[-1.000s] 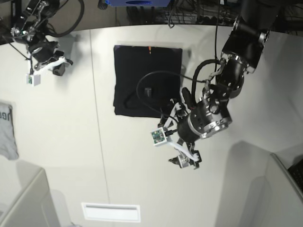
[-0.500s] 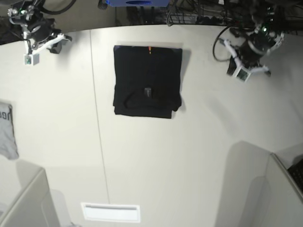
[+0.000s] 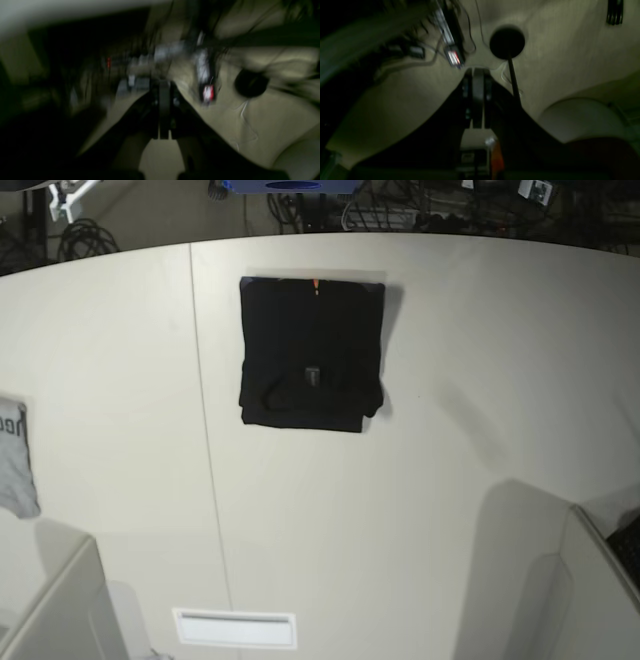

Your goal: Fold the T-shirt properly

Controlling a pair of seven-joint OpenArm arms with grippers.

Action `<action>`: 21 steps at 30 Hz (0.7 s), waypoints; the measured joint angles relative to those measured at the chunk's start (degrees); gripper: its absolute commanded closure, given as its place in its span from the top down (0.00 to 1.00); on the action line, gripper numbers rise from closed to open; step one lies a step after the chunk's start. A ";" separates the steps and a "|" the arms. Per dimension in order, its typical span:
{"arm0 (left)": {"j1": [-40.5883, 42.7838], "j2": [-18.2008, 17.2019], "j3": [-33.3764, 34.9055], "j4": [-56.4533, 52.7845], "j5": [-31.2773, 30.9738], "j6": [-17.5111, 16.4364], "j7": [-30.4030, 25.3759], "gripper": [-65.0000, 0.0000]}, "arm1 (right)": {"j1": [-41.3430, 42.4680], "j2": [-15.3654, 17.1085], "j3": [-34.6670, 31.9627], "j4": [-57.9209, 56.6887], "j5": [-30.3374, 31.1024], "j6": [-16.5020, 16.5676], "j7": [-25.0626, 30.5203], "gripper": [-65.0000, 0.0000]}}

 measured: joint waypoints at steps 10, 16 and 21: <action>-21.49 -1.31 13.62 -52.63 15.06 -0.20 -27.39 0.00 | 10.97 7.30 -32.09 -39.50 0.63 -0.63 22.23 0.00; -41.68 -6.69 23.89 -94.23 16.46 7.98 -51.45 0.00 | 20.24 2.71 -44.28 -69.29 1.14 -0.98 46.93 0.00; -46.66 -8.63 38.91 -100.80 16.35 14.05 -57.53 0.00 | 30.23 -4.37 -57.64 -96.56 1.29 -0.52 68.81 0.00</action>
